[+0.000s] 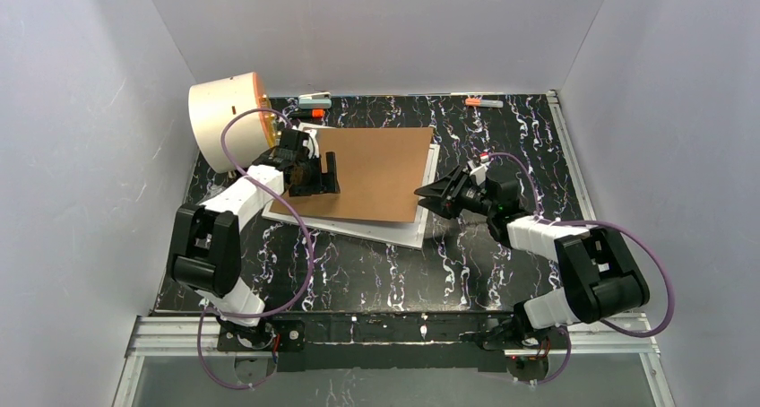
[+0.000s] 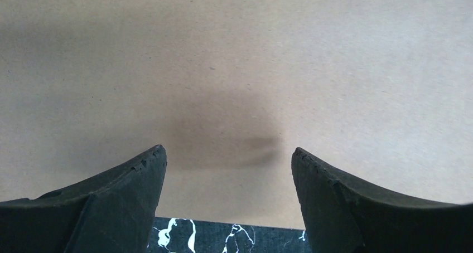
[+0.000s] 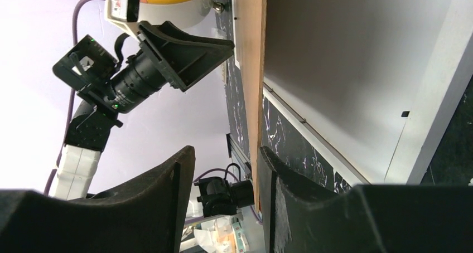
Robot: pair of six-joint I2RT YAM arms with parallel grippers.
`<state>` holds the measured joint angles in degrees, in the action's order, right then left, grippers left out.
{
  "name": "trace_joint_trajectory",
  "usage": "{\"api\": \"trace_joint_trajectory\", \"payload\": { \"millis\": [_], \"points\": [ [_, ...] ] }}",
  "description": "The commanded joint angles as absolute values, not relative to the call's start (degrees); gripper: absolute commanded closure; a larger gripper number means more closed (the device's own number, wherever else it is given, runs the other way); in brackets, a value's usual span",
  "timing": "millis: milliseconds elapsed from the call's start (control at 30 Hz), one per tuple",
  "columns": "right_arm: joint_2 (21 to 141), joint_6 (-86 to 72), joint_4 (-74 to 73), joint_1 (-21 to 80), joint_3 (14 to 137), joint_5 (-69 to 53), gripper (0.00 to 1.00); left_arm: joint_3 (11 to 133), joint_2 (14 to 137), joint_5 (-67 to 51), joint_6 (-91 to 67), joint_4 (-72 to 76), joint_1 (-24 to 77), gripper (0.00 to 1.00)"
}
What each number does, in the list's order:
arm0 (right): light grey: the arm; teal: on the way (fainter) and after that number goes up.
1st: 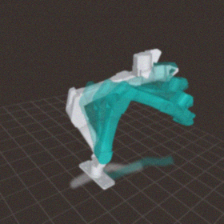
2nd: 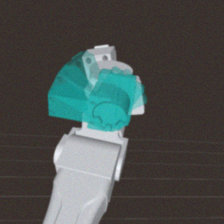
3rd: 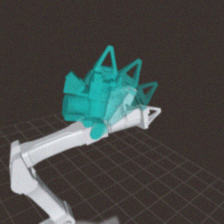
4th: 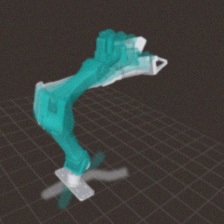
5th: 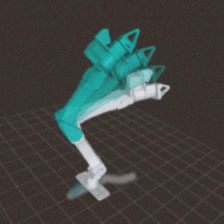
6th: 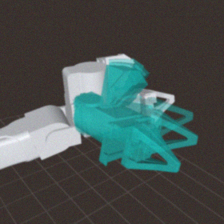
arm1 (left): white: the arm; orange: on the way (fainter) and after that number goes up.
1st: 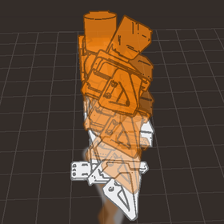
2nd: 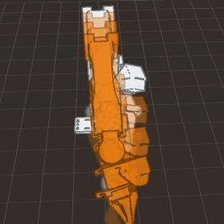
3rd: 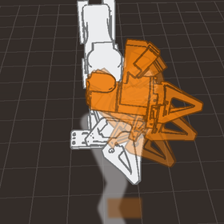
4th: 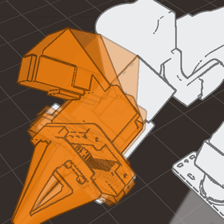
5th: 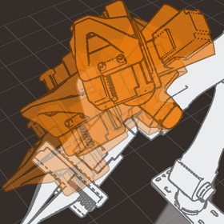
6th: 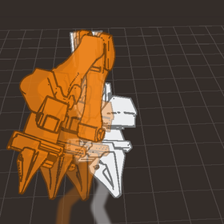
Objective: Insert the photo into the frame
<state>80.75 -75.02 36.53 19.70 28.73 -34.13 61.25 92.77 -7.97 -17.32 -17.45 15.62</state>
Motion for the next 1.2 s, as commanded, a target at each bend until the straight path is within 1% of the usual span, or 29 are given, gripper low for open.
{"api": "trace_joint_trajectory", "payload": {
  "millis": [0, 167, 333, 467, 567, 833, 1167],
  "points": [
    [82.6, -76.0, 43.6, 20.4, 31.7, -36.0, 0.47, 63.6, 88.0, -9.3, -16.1, -19.1, 16.0, 0.19],
    [84.6, -76.7, 45.3, 20.7, 32.4, -36.0, 0.47, 63.3, 86.0, -9.4, -15.2, -18.8, 16.3, 0.18],
    [85.7, -77.5, 46.4, 21.2, 33.2, -35.9, 0.47, 61.1, 82.2, -9.1, -11.7, -17.3, 18.9, 0.11],
    [86.2, -78.7, 47.3, 21.6, 33.9, -35.7, 0.47, 60.0, 79.2, -6.5, -8.0, -16.6, 24.3, 0.05],
    [85.9, -79.6, 47.2, 21.6, 34.3, -35.3, 0.48, 59.2, 76.8, -1.7, -5.0, -15.3, 30.0, 0.02],
    [85.2, -81.6, 42.6, 21.6, 36.3, -34.7, 0.51, 56.2, 72.7, 3.0, -0.3, -12.2, 40.7, 0.02],
    [84.6, -84.1, 37.8, 21.7, 37.7, -34.6, 0.51, 53.6, 74.8, 9.6, 4.6, -7.1, 49.9, 0.02]
  ]
}}
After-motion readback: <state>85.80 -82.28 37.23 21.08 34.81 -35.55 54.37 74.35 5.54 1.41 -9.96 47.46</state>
